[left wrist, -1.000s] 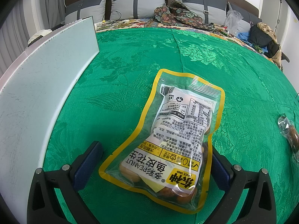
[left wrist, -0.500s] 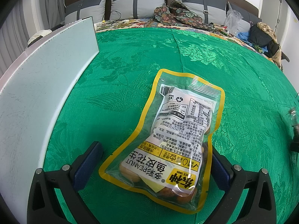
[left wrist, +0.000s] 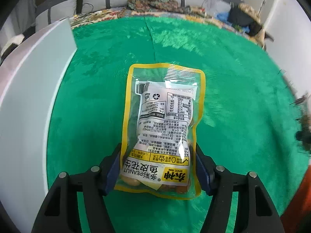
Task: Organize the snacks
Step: 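Close the right tool on the clear sausage pack while the left tool grasps the peanut pack, then carry the peanut pack and clear sausage pack into the white box and open both tools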
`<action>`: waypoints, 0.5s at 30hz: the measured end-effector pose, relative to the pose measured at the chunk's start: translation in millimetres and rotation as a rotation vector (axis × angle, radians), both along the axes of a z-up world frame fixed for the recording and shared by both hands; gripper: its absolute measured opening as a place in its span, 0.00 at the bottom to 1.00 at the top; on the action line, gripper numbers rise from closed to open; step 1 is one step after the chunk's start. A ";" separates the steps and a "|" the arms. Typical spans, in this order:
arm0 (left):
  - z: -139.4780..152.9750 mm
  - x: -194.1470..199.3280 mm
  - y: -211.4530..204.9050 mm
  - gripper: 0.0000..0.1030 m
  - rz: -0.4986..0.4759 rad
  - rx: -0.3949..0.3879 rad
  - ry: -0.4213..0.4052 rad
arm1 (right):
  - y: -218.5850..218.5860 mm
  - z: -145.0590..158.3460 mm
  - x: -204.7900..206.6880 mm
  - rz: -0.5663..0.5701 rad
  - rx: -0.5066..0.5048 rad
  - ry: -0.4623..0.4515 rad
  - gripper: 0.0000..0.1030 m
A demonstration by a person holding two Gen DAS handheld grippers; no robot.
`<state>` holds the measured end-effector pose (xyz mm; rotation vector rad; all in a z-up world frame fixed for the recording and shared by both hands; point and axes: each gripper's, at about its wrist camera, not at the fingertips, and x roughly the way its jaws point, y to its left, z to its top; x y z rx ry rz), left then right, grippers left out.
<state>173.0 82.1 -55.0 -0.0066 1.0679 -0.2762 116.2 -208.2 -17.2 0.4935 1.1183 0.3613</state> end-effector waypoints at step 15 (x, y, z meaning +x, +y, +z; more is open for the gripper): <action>86.3 -124.2 82.2 0.31 0.211 -0.304 -0.068 | 113.1 1.3 -17.5 0.221 -0.100 -0.011 0.43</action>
